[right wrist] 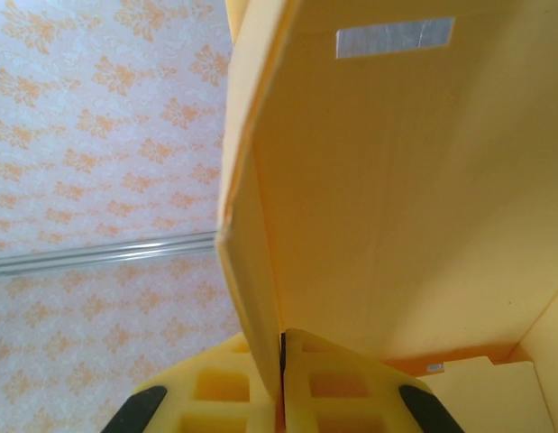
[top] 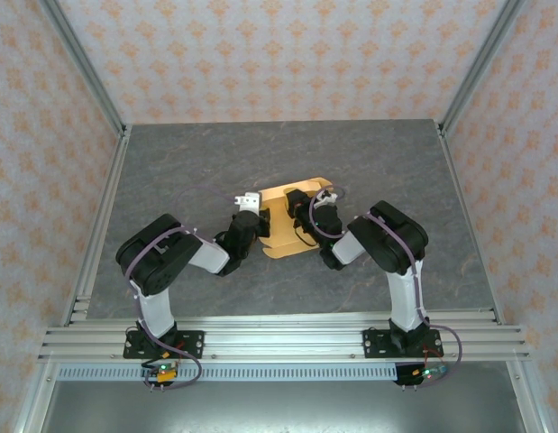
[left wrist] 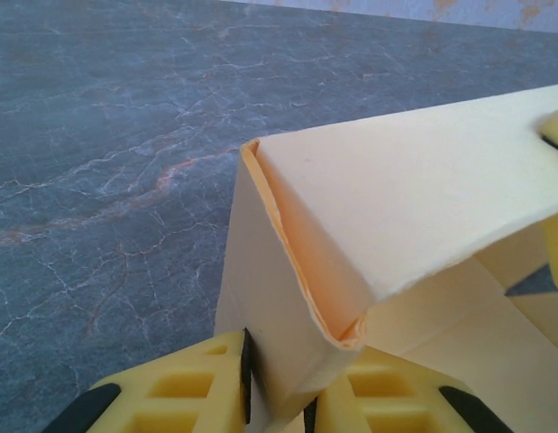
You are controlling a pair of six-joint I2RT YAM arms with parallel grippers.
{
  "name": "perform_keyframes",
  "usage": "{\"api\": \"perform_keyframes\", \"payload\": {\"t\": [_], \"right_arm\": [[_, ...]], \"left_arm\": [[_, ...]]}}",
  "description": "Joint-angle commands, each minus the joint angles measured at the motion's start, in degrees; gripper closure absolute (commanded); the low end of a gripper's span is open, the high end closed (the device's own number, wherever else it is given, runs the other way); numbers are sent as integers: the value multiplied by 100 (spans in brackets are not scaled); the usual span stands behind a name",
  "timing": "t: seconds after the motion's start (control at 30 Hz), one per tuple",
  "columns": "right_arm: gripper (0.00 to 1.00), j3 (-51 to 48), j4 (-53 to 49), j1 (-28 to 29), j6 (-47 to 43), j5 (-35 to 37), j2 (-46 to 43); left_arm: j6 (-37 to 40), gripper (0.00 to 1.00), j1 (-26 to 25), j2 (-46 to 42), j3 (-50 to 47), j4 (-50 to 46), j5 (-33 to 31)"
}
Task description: Fold the paper box
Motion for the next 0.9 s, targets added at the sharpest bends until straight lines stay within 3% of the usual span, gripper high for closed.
{"api": "perform_keyframes", "payload": {"t": [0.0, 0.2, 0.33, 0.6, 0.73, 0.87], "right_arm": [[91, -163, -600, 197, 118, 14, -98], [91, -165, -690, 291, 75, 76, -150], [85, -245, -743, 329, 58, 58, -211], [59, -853, -1102, 329, -22, -100, -986], [56, -1167, -2415, 328, -115, -444, -2136], [52, -898, -5418, 328, -1197, -342, -3974]], "left_arm": [[-95, 79, -45, 96, 220, 318, -170], [-37, 87, -62, 171, 289, 329, -81], [127, 93, -62, 223, 288, 453, -36], [579, 99, -62, 277, 236, 516, 21], [903, 100, -55, 147, 259, 209, 207], [1144, 100, -45, 49, 233, 102, 421]]}}
